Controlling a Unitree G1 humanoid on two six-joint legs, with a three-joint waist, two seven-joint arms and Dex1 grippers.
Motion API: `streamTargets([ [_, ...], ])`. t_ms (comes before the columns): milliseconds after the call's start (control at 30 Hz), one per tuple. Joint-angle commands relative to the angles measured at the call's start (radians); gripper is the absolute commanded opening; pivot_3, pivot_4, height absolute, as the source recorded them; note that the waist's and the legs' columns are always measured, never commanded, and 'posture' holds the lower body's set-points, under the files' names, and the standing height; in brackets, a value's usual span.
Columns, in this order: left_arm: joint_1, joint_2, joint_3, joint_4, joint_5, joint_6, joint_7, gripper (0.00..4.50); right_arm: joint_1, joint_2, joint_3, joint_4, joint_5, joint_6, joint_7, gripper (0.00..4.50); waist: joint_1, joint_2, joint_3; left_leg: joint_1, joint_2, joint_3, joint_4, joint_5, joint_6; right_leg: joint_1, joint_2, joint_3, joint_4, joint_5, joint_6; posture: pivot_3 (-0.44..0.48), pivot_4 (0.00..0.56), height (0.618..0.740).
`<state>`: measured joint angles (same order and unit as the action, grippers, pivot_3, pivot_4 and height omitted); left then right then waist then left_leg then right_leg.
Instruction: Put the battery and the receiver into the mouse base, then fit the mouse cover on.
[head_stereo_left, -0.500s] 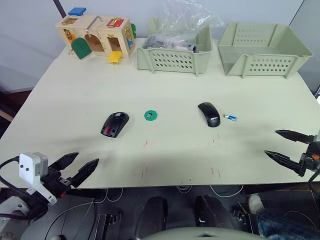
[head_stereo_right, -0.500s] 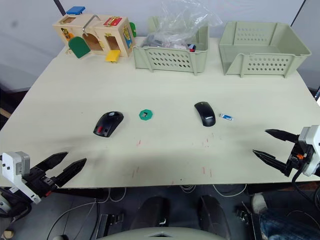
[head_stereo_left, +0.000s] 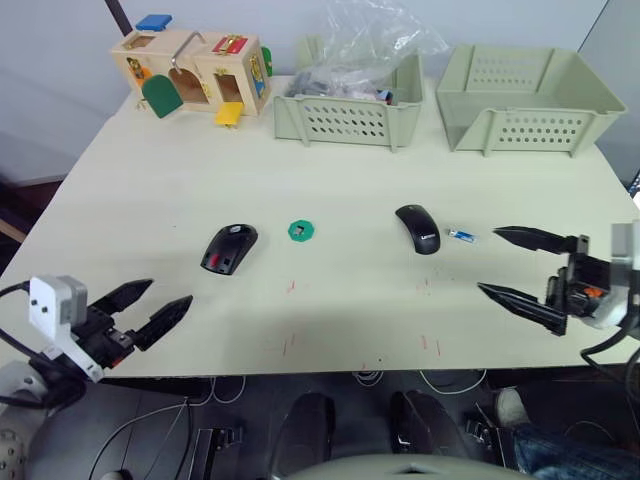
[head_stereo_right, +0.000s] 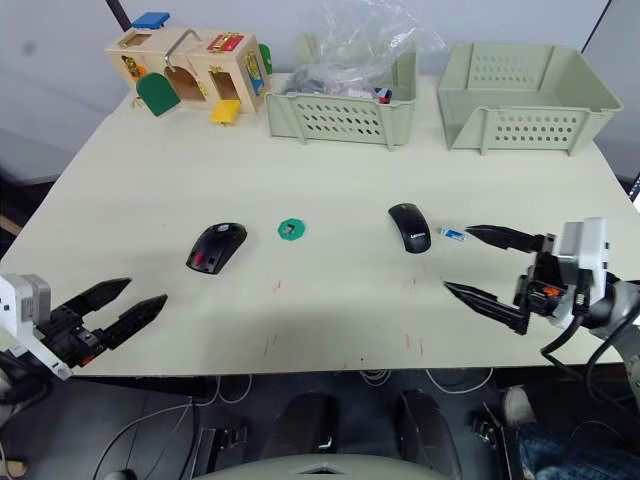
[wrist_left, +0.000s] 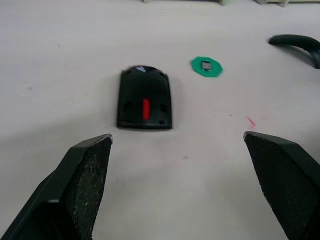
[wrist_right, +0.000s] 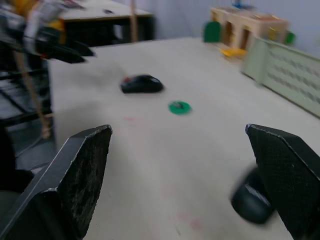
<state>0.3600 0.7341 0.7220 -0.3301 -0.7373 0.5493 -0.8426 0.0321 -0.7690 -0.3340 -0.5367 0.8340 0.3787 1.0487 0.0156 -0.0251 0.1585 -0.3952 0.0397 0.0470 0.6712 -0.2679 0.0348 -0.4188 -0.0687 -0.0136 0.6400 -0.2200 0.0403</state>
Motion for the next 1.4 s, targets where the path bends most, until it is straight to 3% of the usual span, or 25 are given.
streamTargets([
  [33,-0.065,0.043,-0.022,0.017,0.003,0.051,0.052,4.48,-0.044,0.003,0.017,-0.053,0.058,0.013,-0.001,4.5,0.0,0.0,0.0,0.0,0.0,0.0,0.0,0.0,0.0,0.0,0.0,0.0,0.0,0.0,0.0,0.0,0.15,0.74],
  [167,-0.138,0.075,-0.075,0.014,0.021,0.1,0.098,4.48,-0.078,0.001,0.04,-0.064,0.071,0.028,-0.02,4.5,-0.002,-0.001,0.0,0.0,0.0,0.0,0.0,0.0,0.0,0.0,0.0,0.0,0.0,0.0,0.0,0.0,0.15,0.74],
  [300,-0.24,0.126,-0.195,0.011,0.101,0.141,0.165,4.48,-0.064,-0.007,0.047,-0.089,0.073,0.035,-0.011,4.5,-0.001,-0.001,0.0,0.0,-0.001,0.0,0.0,0.0,0.0,0.0,0.0,0.0,0.001,0.0,0.0,0.0,0.15,0.74],
  [633,-0.539,0.102,-0.403,0.052,0.18,0.368,0.377,4.48,-0.009,-0.011,0.013,-0.116,0.072,0.025,-0.009,4.5,-0.004,-0.002,0.001,0.0,-0.001,-0.001,0.001,0.0,0.0,0.001,0.001,0.0,0.001,0.002,0.002,0.0,0.15,0.74],
  [900,-0.626,0.068,-0.501,0.117,0.254,0.403,0.419,4.48,-0.023,-0.017,0.014,-0.134,0.083,0.041,-0.05,4.5,-0.001,-0.002,0.001,0.0,-0.001,0.0,0.001,0.0,0.0,0.001,0.002,-0.001,0.002,0.002,0.003,0.0,0.15,0.74],
  [1400,-0.677,0.02,-0.551,0.18,0.327,0.412,0.427,4.48,-0.015,-0.018,0.012,-0.156,0.09,0.043,-0.081,4.5,-0.002,-0.003,0.001,0.0,-0.001,-0.001,0.001,0.0,0.0,0.001,0.002,0.0,0.002,0.002,0.003,0.0,0.15,0.74],
])
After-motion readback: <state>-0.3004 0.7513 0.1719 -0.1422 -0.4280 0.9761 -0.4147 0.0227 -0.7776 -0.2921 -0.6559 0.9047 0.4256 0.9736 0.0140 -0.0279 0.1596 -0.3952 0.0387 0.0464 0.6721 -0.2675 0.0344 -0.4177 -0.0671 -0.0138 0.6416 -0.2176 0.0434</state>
